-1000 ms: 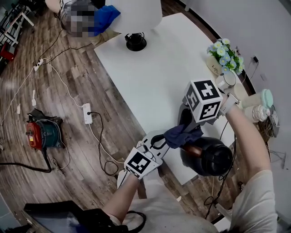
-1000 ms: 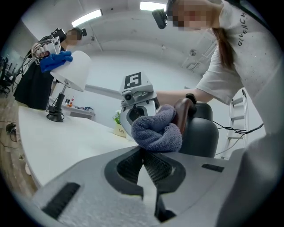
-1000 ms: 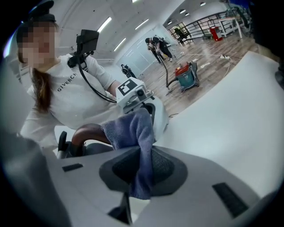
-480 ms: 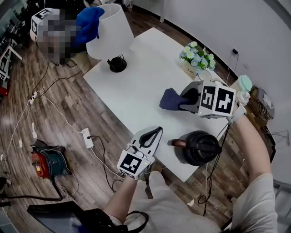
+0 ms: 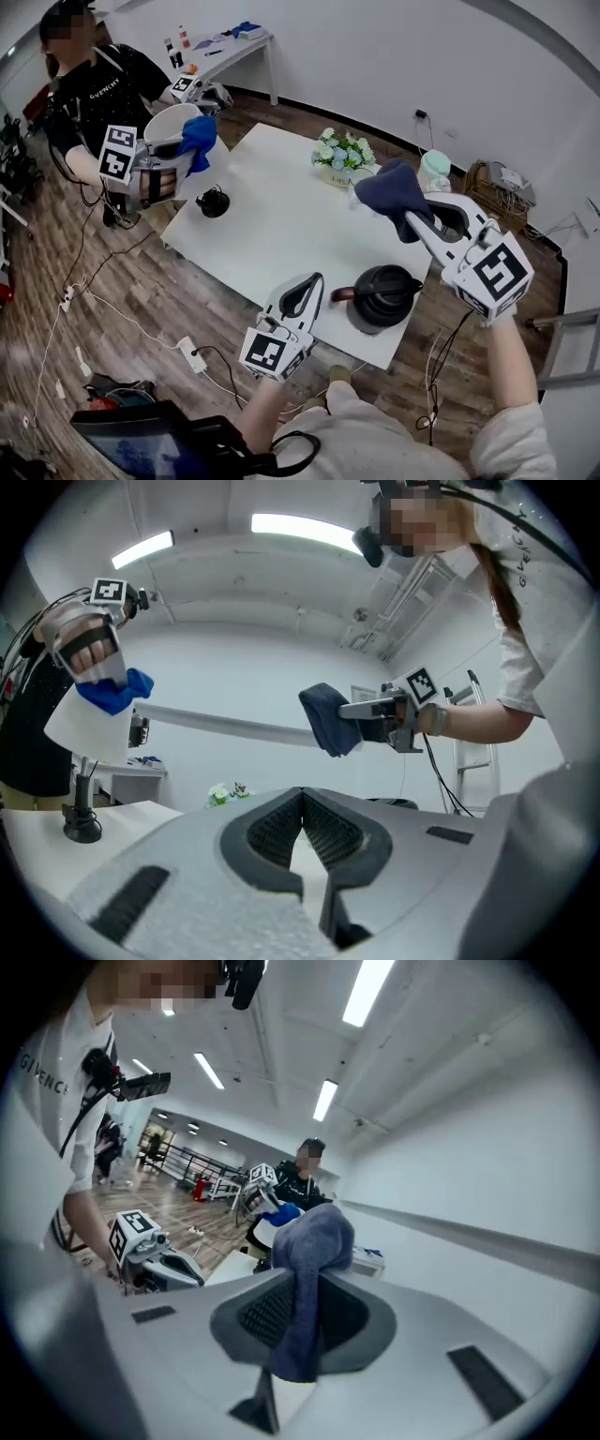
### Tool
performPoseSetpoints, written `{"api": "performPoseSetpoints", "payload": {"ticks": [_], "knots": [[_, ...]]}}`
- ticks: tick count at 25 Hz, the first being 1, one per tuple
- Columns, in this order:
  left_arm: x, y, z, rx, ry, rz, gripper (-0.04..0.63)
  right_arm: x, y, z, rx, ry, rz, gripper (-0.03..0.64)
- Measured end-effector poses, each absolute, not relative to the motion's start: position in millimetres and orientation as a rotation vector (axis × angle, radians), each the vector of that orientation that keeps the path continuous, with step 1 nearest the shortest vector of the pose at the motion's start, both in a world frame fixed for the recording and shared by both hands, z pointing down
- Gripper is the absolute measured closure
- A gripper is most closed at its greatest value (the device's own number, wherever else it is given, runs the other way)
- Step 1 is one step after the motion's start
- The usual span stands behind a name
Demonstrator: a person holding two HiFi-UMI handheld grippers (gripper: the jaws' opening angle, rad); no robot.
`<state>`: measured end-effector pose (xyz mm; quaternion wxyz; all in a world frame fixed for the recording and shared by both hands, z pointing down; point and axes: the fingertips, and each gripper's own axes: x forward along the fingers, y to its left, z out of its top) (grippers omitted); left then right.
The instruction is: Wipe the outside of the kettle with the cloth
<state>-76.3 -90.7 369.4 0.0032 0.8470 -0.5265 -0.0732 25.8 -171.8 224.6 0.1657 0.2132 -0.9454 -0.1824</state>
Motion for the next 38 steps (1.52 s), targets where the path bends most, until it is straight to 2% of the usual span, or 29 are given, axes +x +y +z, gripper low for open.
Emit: {"api": "performPoseSetpoints", "payload": {"ticks": [4, 14, 23, 38], "knots": [[-66.5, -84.6, 359.3, 2.691, -1.590, -0.267, 0.588, 70.8, -129.3, 242.8, 0.879, -2.715, -0.404, 0.566], [-33.9, -45.7, 369.5, 2.730, -1.427, -0.284, 0.588, 122.0, -27.3, 328.2, 1.294, -2.786, 0.303, 0.566], [-16.8, -9.5, 390.3, 2.742, -1.337, -0.247, 0.588, 127.8, 41.5, 392.0, 1.358, -2.676, 0.407, 0.566], [-8.9, 33.7, 392.5, 2.746, -1.290, -0.274, 0.588, 134.9, 92.5, 399.4, 1.440, -2.612, 0.391, 0.566]]}}
